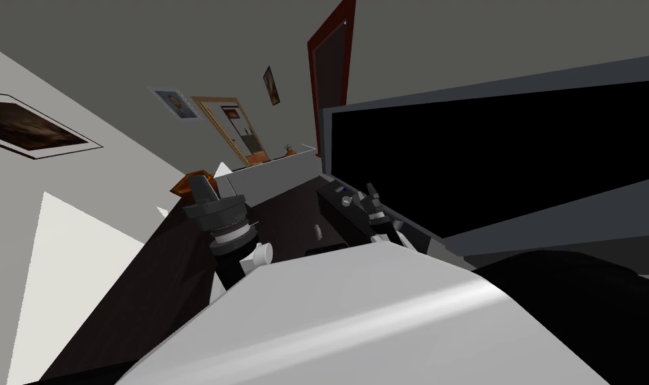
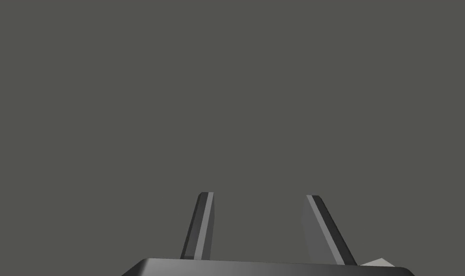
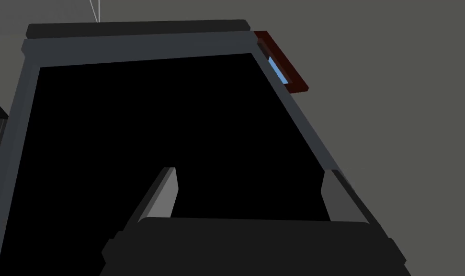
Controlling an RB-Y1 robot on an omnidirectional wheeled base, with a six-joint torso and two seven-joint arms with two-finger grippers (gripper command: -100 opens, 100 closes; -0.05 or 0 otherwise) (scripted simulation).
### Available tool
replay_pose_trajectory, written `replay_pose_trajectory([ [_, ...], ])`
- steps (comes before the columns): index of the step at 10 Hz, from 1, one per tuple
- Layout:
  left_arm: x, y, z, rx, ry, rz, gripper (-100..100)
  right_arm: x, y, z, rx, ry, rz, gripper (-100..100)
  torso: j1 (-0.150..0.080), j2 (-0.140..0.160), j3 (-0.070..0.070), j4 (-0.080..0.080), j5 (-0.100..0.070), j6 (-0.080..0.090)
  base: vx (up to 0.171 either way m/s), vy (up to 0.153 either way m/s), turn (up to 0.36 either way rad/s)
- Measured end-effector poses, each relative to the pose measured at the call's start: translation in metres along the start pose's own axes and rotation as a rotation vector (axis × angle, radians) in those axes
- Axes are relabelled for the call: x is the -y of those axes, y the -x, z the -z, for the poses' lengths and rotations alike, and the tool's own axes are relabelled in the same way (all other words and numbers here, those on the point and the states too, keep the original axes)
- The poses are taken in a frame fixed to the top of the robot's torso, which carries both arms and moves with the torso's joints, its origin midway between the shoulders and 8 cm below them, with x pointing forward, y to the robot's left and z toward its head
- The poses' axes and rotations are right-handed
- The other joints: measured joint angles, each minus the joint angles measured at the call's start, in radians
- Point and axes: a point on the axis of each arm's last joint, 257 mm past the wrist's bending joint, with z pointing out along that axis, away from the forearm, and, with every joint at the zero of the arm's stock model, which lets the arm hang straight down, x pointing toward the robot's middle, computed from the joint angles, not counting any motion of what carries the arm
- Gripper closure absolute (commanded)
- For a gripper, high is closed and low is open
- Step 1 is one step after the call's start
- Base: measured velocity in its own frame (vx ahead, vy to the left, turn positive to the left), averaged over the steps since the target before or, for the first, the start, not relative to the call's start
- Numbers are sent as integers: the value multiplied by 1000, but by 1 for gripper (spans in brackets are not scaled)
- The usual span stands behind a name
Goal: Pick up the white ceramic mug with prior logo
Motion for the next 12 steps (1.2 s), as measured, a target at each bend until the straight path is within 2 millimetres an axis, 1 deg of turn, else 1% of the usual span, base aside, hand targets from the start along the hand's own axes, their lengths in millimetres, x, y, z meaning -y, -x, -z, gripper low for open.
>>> replay_pose_trajectory([
  [1,0,0,0,0,0,0,0,15,-4,6,-11,-29,2,-100,0,0,0,0,0,0,-53,16,162],
  [2,0,0,0,0,0,0,0,32,-5,16,-28,-72,7,-100,1,1,1,0,0,0,-42,11,45],
  [3,0,0,0,0,0,0,0,47,-5,20,-34,-104,7,-100,0,1,1,0,0,0,-36,14,117],
  [4,0,0,0,0,0,0,0,64,-6,34,-44,-151,10,-100,1,1,1,0,0,0,-31,6,53],
  [5,0,0,0,0,0,0,0,74,-6,40,-50,-177,12,-100,0,1,0,0,0,0,-32,8,118],
  [6,0,0,0,0,0,0,0,90,-3,49,-61,-217,16,-100,0,1,0,0,0,0,-27,6,67],
  [7,0,0,0,0,0,0,0,101,-2,57,-66,-247,17,-100,0,0,0,0,0,0,-29,11,107],
  [8,0,0,0,0,0,0,0,118,-5,69,-78,-291,20,-100,0,0,0,0,0,0,-41,25,296],
  [9,0,0,0,0,0,0,0,134,-5,87,-97,-345,27,-100,1,1,1,0,0,-1,-31,13,75],
  [10,0,0,0,0,0,0,0,144,-4,98,-104,-381,29,-100,0,1,0,0,0,0,-14,6,-52],
  [11,0,0,0,0,0,0,0,153,-3,103,-103,-402,30,-100,0,0,0,0,0,0,-18,21,210],
  [12,0,0,0,0,0,0,0,162,-1,115,-117,-436,38,-100,1,0,0,0,0,-1,-16,10,80],
])
